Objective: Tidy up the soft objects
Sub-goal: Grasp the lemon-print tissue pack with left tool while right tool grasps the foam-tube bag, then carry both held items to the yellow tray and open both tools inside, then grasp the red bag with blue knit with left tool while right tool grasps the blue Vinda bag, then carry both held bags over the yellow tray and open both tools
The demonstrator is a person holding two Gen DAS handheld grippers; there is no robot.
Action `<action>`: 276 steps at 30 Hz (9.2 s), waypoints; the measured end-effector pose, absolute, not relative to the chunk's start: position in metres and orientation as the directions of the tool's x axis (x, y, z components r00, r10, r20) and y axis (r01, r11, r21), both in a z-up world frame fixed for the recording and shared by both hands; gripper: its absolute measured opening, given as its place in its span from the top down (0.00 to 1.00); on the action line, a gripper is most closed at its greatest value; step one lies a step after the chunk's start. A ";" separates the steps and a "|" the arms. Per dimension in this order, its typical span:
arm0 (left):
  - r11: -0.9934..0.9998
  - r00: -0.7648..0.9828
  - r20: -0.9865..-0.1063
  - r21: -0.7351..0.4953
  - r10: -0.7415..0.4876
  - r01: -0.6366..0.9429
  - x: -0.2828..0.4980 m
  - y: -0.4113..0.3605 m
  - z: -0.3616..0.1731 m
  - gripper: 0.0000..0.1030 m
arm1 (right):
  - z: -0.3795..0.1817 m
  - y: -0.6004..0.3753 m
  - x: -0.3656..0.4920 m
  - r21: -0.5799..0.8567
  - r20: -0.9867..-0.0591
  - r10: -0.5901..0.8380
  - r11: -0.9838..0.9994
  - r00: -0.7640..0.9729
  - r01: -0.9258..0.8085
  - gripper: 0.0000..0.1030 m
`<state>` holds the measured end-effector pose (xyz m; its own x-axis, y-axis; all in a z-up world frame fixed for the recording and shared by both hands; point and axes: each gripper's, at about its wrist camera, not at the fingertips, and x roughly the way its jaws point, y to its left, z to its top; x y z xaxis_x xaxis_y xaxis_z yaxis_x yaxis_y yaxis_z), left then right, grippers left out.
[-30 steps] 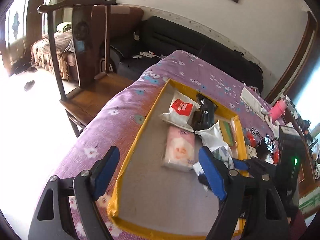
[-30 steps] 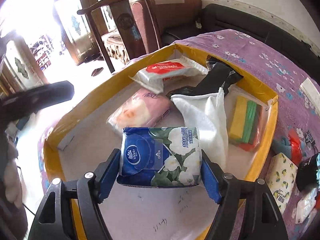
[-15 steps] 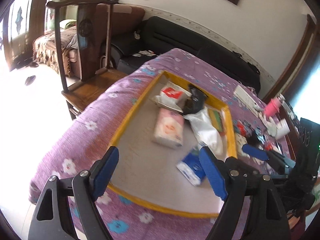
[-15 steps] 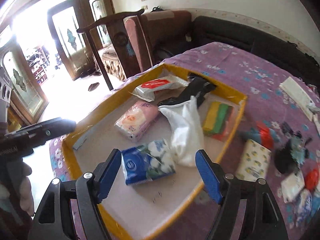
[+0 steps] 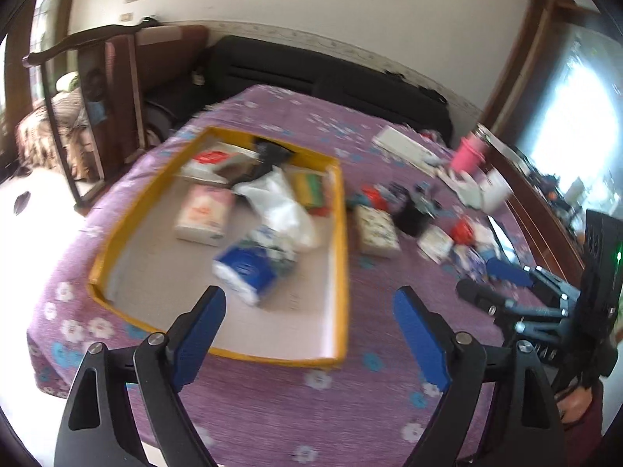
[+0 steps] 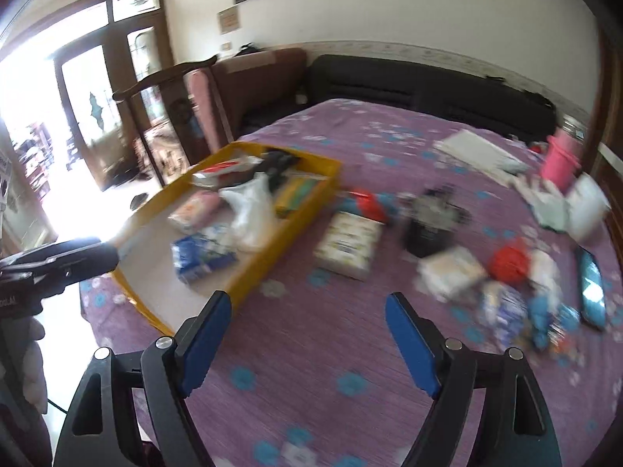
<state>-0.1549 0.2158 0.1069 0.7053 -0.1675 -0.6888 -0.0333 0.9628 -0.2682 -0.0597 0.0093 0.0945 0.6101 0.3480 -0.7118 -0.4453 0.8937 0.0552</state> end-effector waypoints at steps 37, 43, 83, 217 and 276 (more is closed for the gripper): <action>0.993 0.493 -0.869 0.077 0.025 0.085 0.064 0.070 0.017 0.47 | 0.040 -0.265 -0.005 0.386 -0.614 0.172 0.917 0.770 0.103 0.11; 0.989 0.528 -0.842 -0.037 -0.108 0.143 0.012 0.061 0.039 0.51 | 0.033 -0.273 -0.002 0.410 -0.630 0.176 0.903 0.757 0.131 0.11; 0.950 0.567 -0.762 -0.255 -0.313 0.181 -0.039 0.068 0.014 0.39 | 0.018 -0.266 0.024 0.396 -0.824 0.174 0.858 0.540 0.328 0.49; 0.983 0.549 -0.818 -0.108 -0.174 0.150 -0.060 0.086 0.058 0.18 | 0.020 -0.129 0.045 0.142 -0.733 0.186 0.983 0.654 -0.121 0.27; 0.993 0.670 -0.734 -0.111 -0.112 0.045 -0.132 0.249 0.087 0.68 | 0.049 -0.141 0.003 0.208 -0.676 0.224 0.972 0.701 -0.110 0.56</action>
